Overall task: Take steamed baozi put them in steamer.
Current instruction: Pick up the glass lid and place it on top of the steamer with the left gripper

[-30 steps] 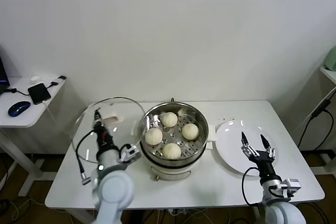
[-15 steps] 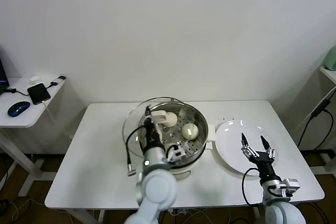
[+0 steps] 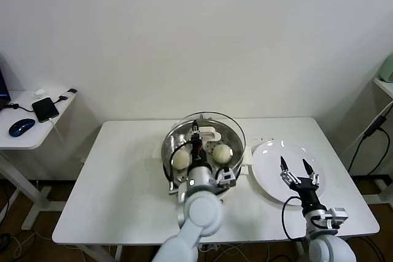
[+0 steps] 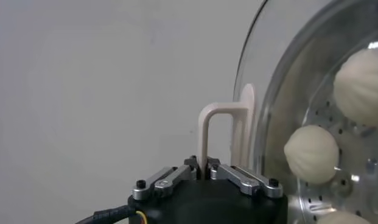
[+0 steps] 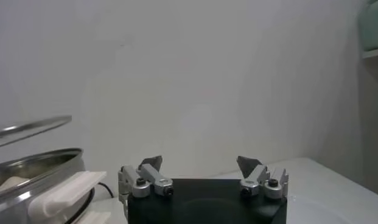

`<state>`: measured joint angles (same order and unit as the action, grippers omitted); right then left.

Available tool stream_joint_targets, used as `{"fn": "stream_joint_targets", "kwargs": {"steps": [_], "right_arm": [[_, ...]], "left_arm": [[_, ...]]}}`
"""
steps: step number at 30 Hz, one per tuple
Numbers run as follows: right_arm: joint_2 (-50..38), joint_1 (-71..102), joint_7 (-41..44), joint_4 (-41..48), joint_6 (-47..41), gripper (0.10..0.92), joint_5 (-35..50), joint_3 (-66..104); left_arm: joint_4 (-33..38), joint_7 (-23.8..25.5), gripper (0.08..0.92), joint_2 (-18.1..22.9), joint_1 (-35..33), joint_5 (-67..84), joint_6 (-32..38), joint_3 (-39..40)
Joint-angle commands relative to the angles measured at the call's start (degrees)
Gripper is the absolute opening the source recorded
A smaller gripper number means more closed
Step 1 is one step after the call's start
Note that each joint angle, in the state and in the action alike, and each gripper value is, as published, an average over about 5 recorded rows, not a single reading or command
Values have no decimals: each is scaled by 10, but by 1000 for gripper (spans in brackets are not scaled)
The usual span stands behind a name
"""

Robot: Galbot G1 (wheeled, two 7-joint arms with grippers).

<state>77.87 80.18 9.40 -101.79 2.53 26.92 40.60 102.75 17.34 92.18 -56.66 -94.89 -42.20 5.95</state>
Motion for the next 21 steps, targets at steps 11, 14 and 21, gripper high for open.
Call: {"fn": "stream_joint_targets", "kwargs": {"steps": [11,14,21], "right_arm": [[2,-3,1,3,-2,823,-5,0],[3,-5,1,3,-2,823,-5,0],[3,-8,1,5,-2,823,-5,-2]], "left_arm": [[-43,-15,159,28,5,-18,-27,5],[-42,-15,159,28,2,-23,-26,2],[-40,-14,159,28,-6,-25,-25,1]]}}
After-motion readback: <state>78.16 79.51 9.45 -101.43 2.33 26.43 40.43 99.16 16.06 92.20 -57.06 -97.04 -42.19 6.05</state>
